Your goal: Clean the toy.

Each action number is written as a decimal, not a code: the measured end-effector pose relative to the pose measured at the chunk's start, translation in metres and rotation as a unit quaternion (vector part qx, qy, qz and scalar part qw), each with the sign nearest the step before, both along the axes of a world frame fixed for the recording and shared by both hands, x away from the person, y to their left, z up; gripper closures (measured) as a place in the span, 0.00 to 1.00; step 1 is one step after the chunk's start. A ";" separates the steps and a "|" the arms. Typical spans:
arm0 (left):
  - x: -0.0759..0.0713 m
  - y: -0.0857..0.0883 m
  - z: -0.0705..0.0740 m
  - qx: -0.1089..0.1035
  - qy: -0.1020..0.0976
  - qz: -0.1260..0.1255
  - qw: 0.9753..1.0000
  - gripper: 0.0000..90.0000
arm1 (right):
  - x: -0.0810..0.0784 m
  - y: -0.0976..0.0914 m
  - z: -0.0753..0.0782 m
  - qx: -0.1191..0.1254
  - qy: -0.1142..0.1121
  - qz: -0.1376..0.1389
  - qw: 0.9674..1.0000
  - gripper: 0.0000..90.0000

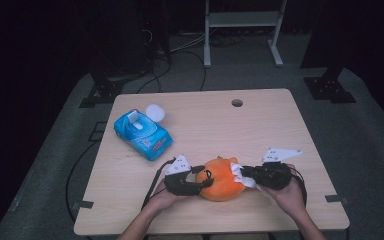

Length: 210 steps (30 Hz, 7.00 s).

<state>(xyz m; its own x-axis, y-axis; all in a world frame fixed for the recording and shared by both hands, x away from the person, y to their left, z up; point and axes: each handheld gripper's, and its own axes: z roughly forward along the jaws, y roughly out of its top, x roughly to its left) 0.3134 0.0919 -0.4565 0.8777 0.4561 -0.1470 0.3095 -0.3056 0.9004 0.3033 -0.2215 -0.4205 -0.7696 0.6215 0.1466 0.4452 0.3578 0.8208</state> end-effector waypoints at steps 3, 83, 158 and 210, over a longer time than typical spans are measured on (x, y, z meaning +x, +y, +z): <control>0.001 -0.001 0.001 -0.001 0.001 0.004 1.000 0.44 | -0.011 0.009 0.011 0.026 -0.029 0.039 0.999 0.94; 0.000 -0.004 0.011 -0.005 0.011 -0.011 1.000 0.50 | 0.004 0.007 0.009 -0.037 -0.033 -0.010 0.999 0.94; -0.014 -0.026 0.015 -0.002 -0.009 -0.028 1.000 0.30 | -0.003 0.013 0.012 -0.037 -0.018 0.014 0.999 0.94; -0.019 -0.028 0.016 0.017 -0.045 -0.044 0.998 0.49 | -0.010 0.018 0.019 -0.012 -0.045 0.000 0.999 0.94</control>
<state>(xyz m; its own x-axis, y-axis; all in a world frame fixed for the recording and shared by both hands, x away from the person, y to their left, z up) 0.2949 0.0637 -0.4408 0.9237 0.3796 -0.0520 0.1986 -0.3583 0.9122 0.2929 -0.2038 -0.4012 -0.7789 0.6242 0.0613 0.3697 0.3781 0.8487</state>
